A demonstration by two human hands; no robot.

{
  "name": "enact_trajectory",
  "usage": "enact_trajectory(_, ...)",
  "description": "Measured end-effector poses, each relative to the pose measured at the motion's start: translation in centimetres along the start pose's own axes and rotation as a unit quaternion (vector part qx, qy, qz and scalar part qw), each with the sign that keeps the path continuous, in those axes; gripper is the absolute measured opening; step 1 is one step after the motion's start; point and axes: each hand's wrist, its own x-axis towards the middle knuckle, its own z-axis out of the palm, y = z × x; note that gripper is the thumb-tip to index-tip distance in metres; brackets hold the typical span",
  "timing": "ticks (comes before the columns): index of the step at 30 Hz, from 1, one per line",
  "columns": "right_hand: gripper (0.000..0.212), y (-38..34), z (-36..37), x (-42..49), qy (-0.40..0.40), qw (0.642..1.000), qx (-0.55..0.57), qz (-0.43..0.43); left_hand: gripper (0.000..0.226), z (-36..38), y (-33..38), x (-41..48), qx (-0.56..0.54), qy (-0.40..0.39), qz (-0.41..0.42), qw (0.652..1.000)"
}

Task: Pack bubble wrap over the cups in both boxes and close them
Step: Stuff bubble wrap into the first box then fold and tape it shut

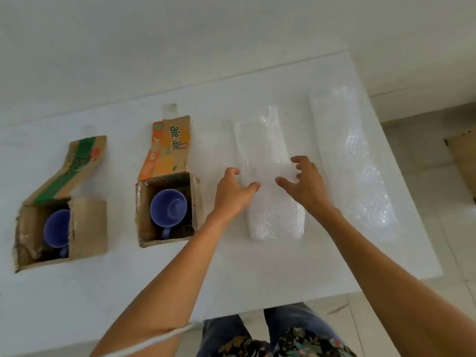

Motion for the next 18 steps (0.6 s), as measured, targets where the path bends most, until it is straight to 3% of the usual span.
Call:
enact_trajectory(3,0.078,0.5,0.9,0.6,0.011,1.0,-0.001,0.009,0.075,1.3,-0.4,0.9,0.031,0.048,0.023,0.998)
enact_trajectory(7,0.08,0.6,2.1,0.8,0.014,0.999,0.043,0.005,0.077,2.7,-0.9,1.4,-0.019,0.08,0.019,0.996)
enact_trajectory(13,0.075,0.3,2.0,0.1,0.003,0.996,0.091,0.018,0.069,2.4,-0.7,0.6,-0.095,0.061,-0.019,0.993)
enact_trajectory(18,0.064,-1.5,1.1,-1.9,0.012,0.994,0.112,0.008,0.071,-0.1,-0.7,-2.1,-0.081,0.052,0.047,0.994)
